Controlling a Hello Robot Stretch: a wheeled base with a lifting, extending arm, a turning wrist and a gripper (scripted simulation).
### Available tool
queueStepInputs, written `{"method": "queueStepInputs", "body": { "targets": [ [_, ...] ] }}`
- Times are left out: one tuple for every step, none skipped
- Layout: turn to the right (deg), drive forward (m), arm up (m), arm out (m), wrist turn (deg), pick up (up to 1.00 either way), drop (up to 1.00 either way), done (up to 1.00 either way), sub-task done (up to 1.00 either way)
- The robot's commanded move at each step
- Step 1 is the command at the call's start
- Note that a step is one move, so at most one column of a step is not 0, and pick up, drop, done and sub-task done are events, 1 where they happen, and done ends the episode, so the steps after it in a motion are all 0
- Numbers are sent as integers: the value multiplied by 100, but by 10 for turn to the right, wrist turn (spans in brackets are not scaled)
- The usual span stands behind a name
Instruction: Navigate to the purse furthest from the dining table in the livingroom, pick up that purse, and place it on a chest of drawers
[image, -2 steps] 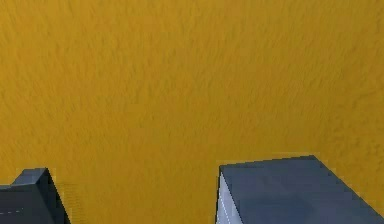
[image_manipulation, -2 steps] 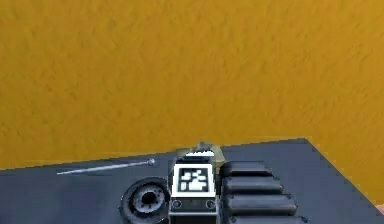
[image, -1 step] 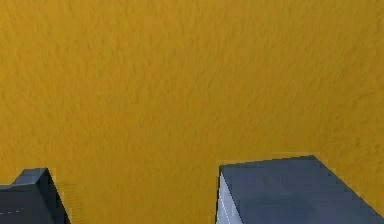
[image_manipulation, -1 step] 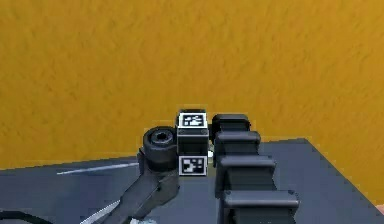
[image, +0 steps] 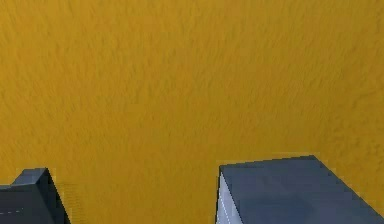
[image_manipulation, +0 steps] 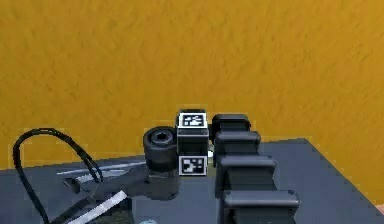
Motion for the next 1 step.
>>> {"method": "queueStepInputs", "body": {
  "targets": [
    [0,0,0,0,450,0,0,0,0]
  ]
}}
